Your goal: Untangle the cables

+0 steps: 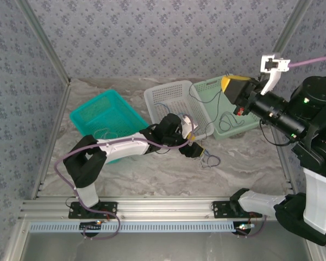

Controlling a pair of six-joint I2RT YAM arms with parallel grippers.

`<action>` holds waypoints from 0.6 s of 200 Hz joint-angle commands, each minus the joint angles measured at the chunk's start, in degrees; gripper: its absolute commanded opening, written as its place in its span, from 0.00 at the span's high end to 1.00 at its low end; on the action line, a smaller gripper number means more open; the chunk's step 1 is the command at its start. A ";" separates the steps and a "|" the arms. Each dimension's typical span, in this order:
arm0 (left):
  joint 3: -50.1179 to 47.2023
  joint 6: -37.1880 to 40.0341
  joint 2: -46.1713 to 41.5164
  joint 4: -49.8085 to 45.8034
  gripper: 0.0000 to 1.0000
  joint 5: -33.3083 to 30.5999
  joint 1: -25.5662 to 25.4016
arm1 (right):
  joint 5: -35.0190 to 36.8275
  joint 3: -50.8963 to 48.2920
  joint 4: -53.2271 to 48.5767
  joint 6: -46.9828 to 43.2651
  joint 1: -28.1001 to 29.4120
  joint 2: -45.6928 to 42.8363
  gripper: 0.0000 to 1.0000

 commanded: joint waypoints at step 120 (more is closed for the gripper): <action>4.49 -1.08 3.60 2.13 0.25 -1.46 -2.58 | -4.90 11.42 9.68 7.12 -0.37 3.42 1.00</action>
